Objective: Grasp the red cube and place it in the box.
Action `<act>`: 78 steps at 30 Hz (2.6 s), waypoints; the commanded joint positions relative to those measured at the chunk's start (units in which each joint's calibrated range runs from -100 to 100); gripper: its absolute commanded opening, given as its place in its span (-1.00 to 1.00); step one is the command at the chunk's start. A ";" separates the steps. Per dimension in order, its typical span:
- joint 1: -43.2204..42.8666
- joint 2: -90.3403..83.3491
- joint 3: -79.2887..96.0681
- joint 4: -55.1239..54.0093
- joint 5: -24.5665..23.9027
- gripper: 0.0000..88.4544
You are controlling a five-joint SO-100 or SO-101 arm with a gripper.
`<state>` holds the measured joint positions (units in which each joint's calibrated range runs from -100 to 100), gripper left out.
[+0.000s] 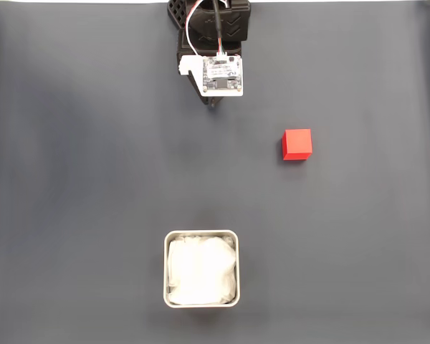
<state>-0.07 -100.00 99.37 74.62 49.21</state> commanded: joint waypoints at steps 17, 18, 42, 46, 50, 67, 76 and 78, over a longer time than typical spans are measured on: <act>-0.14 0.09 0.45 1.28 -0.10 -1.00; -0.14 0.09 0.45 1.28 -0.10 -1.00; -1.06 0.09 0.45 1.28 0.39 -1.00; -0.21 0.09 -0.10 -5.36 -0.83 -1.00; 0.07 3.99 -8.58 -16.02 -2.15 -1.00; -1.06 29.12 -56.94 -13.64 -1.32 -1.00; -4.76 35.79 -64.60 -5.20 -0.39 -1.00; -6.32 37.00 -66.06 -4.13 -0.05 -1.00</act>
<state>-4.30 -64.65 37.07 69.21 48.47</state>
